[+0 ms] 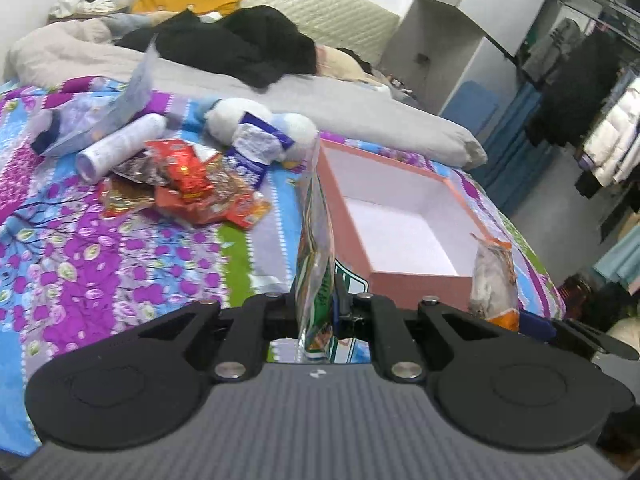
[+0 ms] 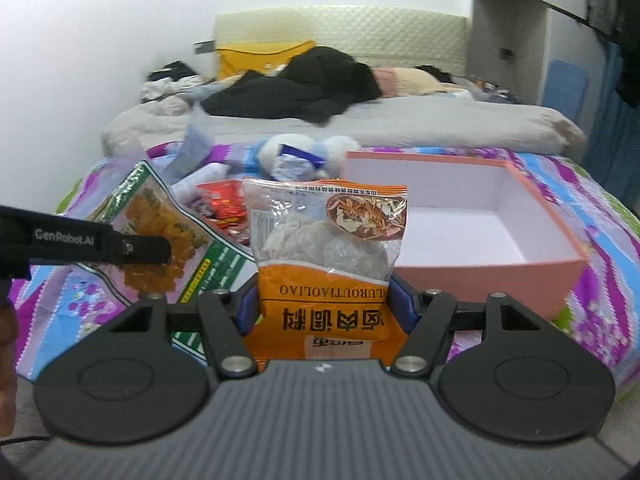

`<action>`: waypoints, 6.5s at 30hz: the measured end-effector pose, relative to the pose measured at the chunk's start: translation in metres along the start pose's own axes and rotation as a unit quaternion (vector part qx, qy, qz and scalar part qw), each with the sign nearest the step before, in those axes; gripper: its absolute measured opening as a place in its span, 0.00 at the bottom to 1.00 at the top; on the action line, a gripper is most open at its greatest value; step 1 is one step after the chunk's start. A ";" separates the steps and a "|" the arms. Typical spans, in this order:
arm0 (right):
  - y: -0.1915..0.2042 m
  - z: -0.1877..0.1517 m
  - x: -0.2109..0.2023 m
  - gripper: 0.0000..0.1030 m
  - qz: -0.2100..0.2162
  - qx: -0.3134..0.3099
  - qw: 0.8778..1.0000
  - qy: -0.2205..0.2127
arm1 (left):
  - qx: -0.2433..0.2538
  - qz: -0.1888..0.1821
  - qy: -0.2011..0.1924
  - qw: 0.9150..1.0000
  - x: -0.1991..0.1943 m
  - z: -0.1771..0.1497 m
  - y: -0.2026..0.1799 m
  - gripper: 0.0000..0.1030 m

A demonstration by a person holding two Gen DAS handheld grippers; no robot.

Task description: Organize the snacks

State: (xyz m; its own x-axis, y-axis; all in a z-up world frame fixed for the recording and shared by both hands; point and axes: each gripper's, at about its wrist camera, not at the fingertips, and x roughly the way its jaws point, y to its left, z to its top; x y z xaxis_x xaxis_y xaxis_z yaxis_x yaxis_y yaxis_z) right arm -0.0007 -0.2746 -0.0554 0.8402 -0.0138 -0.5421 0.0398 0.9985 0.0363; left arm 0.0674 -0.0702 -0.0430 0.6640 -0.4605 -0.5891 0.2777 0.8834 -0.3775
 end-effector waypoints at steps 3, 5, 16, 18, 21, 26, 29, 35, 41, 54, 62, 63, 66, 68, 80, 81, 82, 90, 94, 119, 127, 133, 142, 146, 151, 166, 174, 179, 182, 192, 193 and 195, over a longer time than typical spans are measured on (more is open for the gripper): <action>-0.013 -0.002 -0.003 0.65 -0.011 0.013 1.000 0.005 | 0.012 -0.006 0.006 1.000 0.007 0.002 -0.012 0.13; -0.019 -0.003 0.000 0.65 -0.017 0.015 1.000 0.008 | 0.017 -0.009 0.009 1.000 0.012 0.005 -0.019 0.13; -0.042 0.022 0.035 0.65 -0.024 0.019 0.999 0.015 | 0.029 -0.018 0.018 0.999 0.055 0.043 -0.037 0.13; -0.048 0.031 0.046 0.66 -0.027 0.019 0.999 0.014 | 0.033 -0.020 0.022 0.999 0.069 0.053 -0.042 0.13; -0.058 0.044 0.062 0.66 -0.032 0.022 0.999 0.013 | 0.041 -0.028 0.031 0.998 0.093 0.069 -0.053 0.13; -0.075 0.066 0.093 0.66 -0.040 0.027 0.999 0.011 | 0.055 -0.040 0.041 0.997 0.140 0.096 -0.071 0.13; -0.088 0.075 0.115 0.66 -0.042 0.032 0.998 0.018 | 0.061 -0.038 0.052 0.996 0.173 0.109 -0.077 0.13; -0.110 0.077 0.170 0.66 -0.044 0.042 0.997 0.055 | 0.061 -0.031 0.086 0.994 0.238 0.124 -0.079 0.13; -0.125 0.064 0.210 0.66 -0.041 0.056 0.993 0.097 | 0.067 -0.020 0.119 0.990 0.287 0.122 -0.075 0.13; -0.136 0.058 0.219 0.75 -0.022 0.092 0.988 0.120 | 0.071 -0.002 0.120 0.990 0.287 0.122 -0.076 0.49; -0.128 0.065 0.175 0.75 -0.015 0.097 0.992 0.081 | 0.092 0.007 0.084 0.992 0.229 0.125 -0.087 0.49; -0.126 0.065 0.169 0.75 -0.014 0.098 0.992 0.076 | 0.092 0.006 0.078 0.993 0.220 0.125 -0.087 0.49; -0.117 0.065 0.148 0.75 -0.009 0.098 0.993 0.062 | 0.094 0.008 0.063 0.994 0.191 0.122 -0.088 0.49; -0.109 0.063 0.133 0.75 -0.007 0.096 0.994 0.052 | 0.098 0.009 0.053 0.994 0.171 0.119 -0.088 0.49; -0.075 0.056 0.060 0.75 0.001 0.085 0.996 0.000 | 0.100 0.008 0.006 0.995 0.071 0.091 -0.077 0.49; -0.072 0.055 0.056 0.75 0.004 0.086 0.996 -0.004 | 0.100 0.008 0.003 0.995 0.063 0.088 -0.075 0.49; -0.069 0.053 0.051 0.75 0.008 0.088 0.996 -0.007 | 0.100 0.009 -0.001 0.995 0.056 0.085 -0.072 0.49; -0.040 0.032 0.027 0.75 0.028 0.085 0.996 -0.016 | 0.090 0.021 -0.012 0.996 0.014 0.063 -0.046 0.49; -0.029 0.026 0.022 0.75 0.035 0.078 0.996 -0.018 | 0.080 0.030 -0.020 0.996 -0.001 0.054 -0.031 0.49; 0.056 -0.019 -0.004 0.75 0.111 0.009 0.993 -0.040 | 0.022 0.091 -0.059 0.994 -0.091 -0.024 0.055 0.49; 0.073 -0.027 0.018 0.75 0.119 -0.024 0.992 -0.018 | -0.018 0.091 -0.042 0.995 -0.063 -0.029 0.092 0.49; 0.082 -0.027 0.049 0.74 0.120 -0.043 0.992 -0.001 | -0.044 0.084 -0.034 0.995 -0.026 -0.021 0.119 0.49; 0.094 -0.018 0.118 0.74 0.096 -0.076 0.992 0.014 | -0.062 0.078 -0.021 0.995 0.044 0.004 0.160 0.49; 0.095 -0.016 0.152 0.73 0.082 -0.093 0.992 0.017 | -0.068 0.078 -0.020 0.994 0.076 0.017 0.176 0.49; 0.096 -0.014 0.191 0.69 0.065 -0.111 0.991 0.028 | -0.072 0.072 -0.018 0.995 0.115 0.036 0.187 0.49; 0.105 -0.001 0.297 0.47 0.031 -0.198 0.979 0.040 | -0.010 0.080 0.011 0.997 0.239 0.093 0.180 0.68; 0.121 -0.005 0.317 0.45 0.004 -0.279 0.960 0.006 | 0.014 0.113 0.030 0.993 0.279 0.103 0.171 0.82; 0.123 -0.006 0.325 0.23 0.009 -0.297 0.955 0.004 | 0.031 0.132 0.034 0.990 0.296 0.104 0.166 0.80; 0.123 -0.006 0.327 0.14 0.010 -0.297 0.955 0.005 | 0.039 0.138 0.036 0.989 0.300 0.103 0.166 0.70; 0.130 -0.004 0.305 0.05 0.010 -0.297 0.955 -0.002 | 0.050 0.113 0.024 0.992 0.277 0.105 0.160 0.63; 0.131 -0.003 0.301 0.05 0.009 -0.297 0.955 -0.003 | 0.051 0.111 0.022 0.992 0.272 0.105 0.158 0.63; 0.131 -0.003 0.290 0.05 0.008 -0.298 0.954 -0.007 | 0.051 0.107 0.017 0.993 0.261 0.105 0.154 0.63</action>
State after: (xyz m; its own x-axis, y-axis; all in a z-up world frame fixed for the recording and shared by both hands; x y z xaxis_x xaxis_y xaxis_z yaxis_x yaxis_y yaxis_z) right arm 0.2468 -0.1477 -0.2108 0.8456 0.0049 -0.5338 -0.2840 0.8508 -0.4421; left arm 0.3562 -0.0454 -0.1792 0.6927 -0.2626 -0.6717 0.2029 0.9647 -0.1680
